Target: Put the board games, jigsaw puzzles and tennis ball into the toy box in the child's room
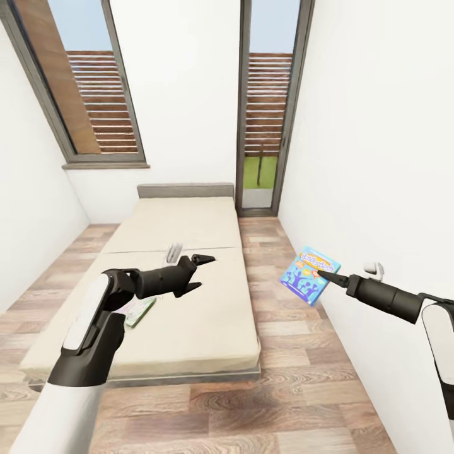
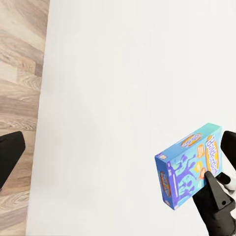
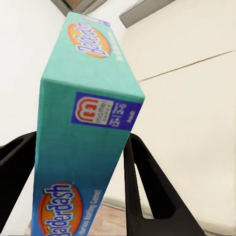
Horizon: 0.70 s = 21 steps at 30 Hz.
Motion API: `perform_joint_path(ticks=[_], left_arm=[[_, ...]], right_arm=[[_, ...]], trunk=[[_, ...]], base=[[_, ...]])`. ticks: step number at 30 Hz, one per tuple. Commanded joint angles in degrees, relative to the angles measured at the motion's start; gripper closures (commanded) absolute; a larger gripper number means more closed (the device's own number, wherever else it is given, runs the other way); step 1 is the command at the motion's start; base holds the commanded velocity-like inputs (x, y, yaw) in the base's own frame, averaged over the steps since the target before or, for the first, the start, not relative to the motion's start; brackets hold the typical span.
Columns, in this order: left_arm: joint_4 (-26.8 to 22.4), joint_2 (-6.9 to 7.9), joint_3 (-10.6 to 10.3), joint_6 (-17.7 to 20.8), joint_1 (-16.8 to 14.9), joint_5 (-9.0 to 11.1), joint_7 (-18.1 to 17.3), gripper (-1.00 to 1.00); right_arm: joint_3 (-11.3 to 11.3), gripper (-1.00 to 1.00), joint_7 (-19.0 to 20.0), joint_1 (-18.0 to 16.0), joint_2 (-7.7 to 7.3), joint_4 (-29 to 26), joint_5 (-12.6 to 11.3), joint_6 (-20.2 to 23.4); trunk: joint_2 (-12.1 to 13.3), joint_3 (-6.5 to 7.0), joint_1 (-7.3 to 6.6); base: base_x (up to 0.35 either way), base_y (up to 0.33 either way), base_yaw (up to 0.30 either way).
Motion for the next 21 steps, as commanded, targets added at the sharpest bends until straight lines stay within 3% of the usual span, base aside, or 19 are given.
perform_joint_path(ticks=[1, 12, 13, 21], left_arm=[[-0.1, 0.05, 0.2, 0.0, 0.0, 0.6, 0.6, -1.00], [-0.2, 0.34, 0.9, 0.0, 0.3, 0.5, 0.7, -1.00], [-0.2, 1.37, 1.2, 0.0, 0.3, 0.5, 0.6, -1.00], [-0.2, 2.35, 1.4, 0.0, 0.4, 0.5, 0.6, -1.00]], right_arm=[[0.0, 1.00, 0.4, -0.1, -0.01, 0.0, 0.2, 0.3], [0.2, 1.00, 0.4, -0.2, -0.02, 0.0, 0.2, 0.3], [0.1, 1.00, 0.4, -0.2, -0.11, 0.0, 0.3, 0.3], [0.1, 1.00, 0.4, -0.2, -0.22, -0.1, 0.3, 0.3]], trunk=[[-0.1, -0.12, 0.03], [-0.1, -0.11, 0.03], [-0.1, -0.11, 0.03], [-0.1, -0.11, 0.03]], base=[[-0.007, 0.000, 0.284], [-0.003, 0.000, 0.289], [0.000, 0.000, 0.296], [0.000, 0.000, 0.297]])
